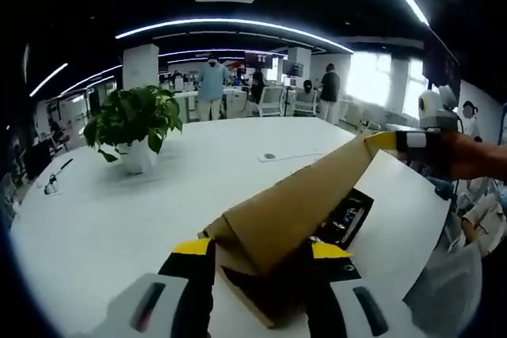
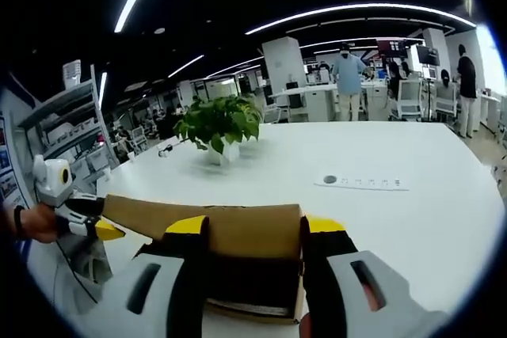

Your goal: Operate the shoe box by opening the lid, removing the specified soft item, and placing it in the target area until the item is outside and the box remains undamaged.

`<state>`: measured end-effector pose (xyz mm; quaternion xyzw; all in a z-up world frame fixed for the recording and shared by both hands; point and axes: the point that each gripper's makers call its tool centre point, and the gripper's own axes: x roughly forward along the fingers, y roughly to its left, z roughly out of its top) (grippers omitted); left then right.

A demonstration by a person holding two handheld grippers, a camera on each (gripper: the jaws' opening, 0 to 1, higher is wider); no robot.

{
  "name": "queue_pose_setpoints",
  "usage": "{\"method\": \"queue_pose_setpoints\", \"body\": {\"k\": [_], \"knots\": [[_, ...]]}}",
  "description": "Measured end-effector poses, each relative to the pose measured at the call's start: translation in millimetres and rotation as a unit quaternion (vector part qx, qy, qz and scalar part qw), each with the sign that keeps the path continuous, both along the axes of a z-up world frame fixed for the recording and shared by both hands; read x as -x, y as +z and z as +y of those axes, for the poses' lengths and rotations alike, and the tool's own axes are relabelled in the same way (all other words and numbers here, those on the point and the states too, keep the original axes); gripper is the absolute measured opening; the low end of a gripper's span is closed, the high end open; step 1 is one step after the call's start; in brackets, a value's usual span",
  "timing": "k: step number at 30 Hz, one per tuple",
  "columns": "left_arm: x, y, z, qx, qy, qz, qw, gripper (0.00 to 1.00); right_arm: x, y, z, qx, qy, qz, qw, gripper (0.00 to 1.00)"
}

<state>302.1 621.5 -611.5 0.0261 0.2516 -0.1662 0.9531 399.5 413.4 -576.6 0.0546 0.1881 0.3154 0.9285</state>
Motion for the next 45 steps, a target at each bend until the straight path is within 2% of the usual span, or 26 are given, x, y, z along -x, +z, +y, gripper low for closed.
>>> {"method": "queue_pose_setpoints", "body": {"k": [9,12,15,26,31,36,42,45], "knots": [[-14.4,7.1,18,-0.029,0.046,-0.013,0.9984,0.26,-13,9.6,5,-0.010,-0.007,-0.008,0.9999,0.44],[-20.5,7.5,29,-0.070,0.063,-0.013,0.9955,0.16,-17,12.4,7,-0.011,-0.006,-0.010,0.9999,0.44],[-25.6,10.0,30,-0.085,0.065,-0.015,0.9941,0.13,-21,14.7,8,-0.015,-0.006,-0.010,0.9998,0.44],[-32.6,13.9,37,-0.078,0.073,-0.017,0.9941,0.10,-33,20.2,12,-0.024,-0.004,-0.011,0.9997,0.44],[-34.5,14.7,39,-0.069,0.075,-0.018,0.9947,0.10,-35,21.3,15,-0.026,0.016,-0.004,0.9995,0.45],[-36.9,15.5,40,-0.064,0.077,-0.018,0.9948,0.10,-32,22.7,18,-0.032,0.032,-0.004,0.9990,0.51],[-41.9,17.8,43,-0.056,0.085,-0.018,0.9947,0.09,-29,27.3,19,-0.045,0.048,-0.010,0.9978,0.55],[-43.5,18.5,44,-0.053,0.086,-0.017,0.9947,0.09,-27,27.9,22,-0.036,0.068,-0.019,0.9969,0.57]]}}
